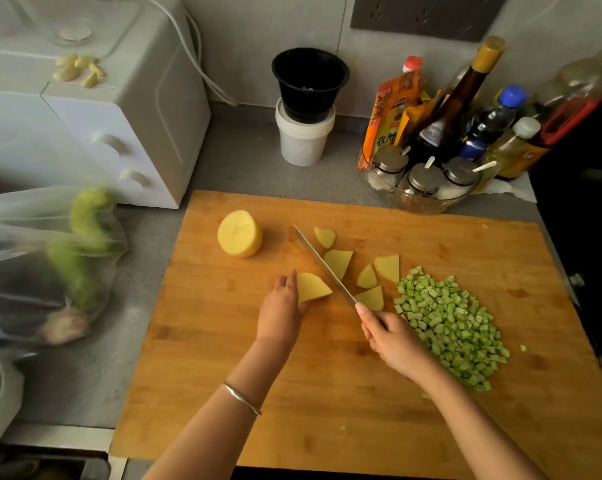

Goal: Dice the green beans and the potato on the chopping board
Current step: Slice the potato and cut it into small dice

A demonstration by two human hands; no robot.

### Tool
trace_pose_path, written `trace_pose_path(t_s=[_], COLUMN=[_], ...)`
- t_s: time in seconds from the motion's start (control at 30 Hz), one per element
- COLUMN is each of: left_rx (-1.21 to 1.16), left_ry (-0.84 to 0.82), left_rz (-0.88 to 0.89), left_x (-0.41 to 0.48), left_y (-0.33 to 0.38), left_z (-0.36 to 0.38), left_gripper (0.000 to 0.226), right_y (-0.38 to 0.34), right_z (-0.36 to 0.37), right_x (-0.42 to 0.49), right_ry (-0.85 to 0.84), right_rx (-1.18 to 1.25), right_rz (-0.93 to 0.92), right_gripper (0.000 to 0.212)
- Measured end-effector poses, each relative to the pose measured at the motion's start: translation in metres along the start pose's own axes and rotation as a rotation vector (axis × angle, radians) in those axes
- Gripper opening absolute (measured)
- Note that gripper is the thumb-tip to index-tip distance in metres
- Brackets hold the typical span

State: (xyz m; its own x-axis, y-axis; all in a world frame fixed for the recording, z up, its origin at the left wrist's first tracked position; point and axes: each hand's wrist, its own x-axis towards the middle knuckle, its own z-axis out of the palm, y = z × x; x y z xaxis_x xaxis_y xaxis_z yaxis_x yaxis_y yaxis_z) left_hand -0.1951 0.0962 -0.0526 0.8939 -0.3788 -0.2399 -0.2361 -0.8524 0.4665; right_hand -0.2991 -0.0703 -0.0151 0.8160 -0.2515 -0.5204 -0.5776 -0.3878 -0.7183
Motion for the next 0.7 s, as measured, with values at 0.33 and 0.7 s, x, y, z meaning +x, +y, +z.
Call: trace_pose_path(t_s=[0.33, 0.7], left_rx=[-0.124, -0.086], left_ry=[0.077, 0.062], left_rz=[0.015, 0.06], left_x=[0.008, 0.016], left_y=[-0.008, -0.012], left_z=[-0.001, -0.004], left_gripper=[0.061, 0.079], right_y=[-0.009, -0.014], right_z=[0.014, 0.012], right_x=[-0.013, -0.005], right_ry=[-0.098, -0.072], right_rx=[0.187, 0.18], right_rz=[0.094, 0.094], right_gripper=[0.048, 0.049])
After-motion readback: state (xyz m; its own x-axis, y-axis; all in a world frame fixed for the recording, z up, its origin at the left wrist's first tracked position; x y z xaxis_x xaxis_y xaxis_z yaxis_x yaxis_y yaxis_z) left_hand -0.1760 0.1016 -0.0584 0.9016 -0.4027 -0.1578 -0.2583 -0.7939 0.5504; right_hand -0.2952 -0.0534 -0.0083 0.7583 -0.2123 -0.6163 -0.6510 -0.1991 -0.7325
